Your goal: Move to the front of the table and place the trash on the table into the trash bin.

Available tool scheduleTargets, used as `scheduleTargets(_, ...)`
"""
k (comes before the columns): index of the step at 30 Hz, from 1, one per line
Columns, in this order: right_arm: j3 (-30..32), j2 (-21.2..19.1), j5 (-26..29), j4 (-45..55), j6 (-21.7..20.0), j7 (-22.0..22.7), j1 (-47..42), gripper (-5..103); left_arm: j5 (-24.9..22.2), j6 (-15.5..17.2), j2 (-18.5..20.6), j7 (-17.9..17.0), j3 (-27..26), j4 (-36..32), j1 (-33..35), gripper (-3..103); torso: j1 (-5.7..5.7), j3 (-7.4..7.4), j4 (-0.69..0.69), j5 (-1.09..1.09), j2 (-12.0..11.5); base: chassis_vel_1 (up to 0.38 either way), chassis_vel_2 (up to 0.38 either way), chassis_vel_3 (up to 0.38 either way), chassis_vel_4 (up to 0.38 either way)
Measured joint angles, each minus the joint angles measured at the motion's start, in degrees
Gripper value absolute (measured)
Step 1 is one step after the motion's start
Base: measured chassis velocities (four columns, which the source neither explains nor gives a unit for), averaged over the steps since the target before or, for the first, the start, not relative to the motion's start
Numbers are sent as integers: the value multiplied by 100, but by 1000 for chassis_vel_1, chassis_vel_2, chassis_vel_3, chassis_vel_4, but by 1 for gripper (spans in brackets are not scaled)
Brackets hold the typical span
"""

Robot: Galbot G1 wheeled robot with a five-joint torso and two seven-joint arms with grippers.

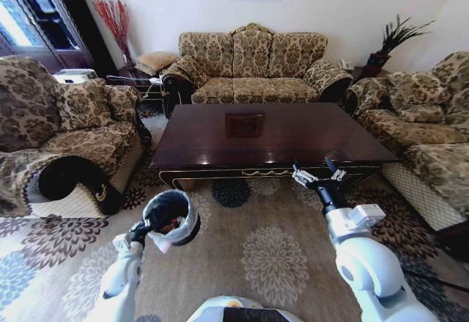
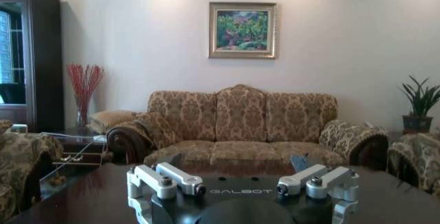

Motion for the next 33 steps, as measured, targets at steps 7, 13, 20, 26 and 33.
scheduleTargets(7, -38, -7, -43, -72, 155, -24, -84, 100, -16, -939, -2, 75, 111, 2101, -748, 3, 0, 0, -1, 0, 0, 0, 0, 0, 0)
scheduleTargets(13, 54, -31, -29, -74, 238, -26, -130, 100, 176, -1428, -29, 71, 114, 3323, -1293, 3, 0, 0, -2, 0, 0, 0, 0, 0, 0)
scheduleTargets(20, 66, -2, -52, -77, 316, -47, -203, 100, 189, -1903, -15, 66, 131, 4461, -1912, 3, 0, 0, -3, 1, 0, 0, 0, 0, 0)
scheduleTargets(26, 94, -22, -59, -67, 330, -48, -231, 100, 205, -1924, -55, 41, 149, 4605, -1985, 3, 0, 0, 0, 0, 0, 0, 0, 0, 0)
scheduleTargets(33, 166, -87, -45, -94, 346, -58, -218, 100, 386, -1949, -41, 58, 119, 4752, -2039, 20, 0, 0, 0, 4, 0, 0, 0, 0, 0)
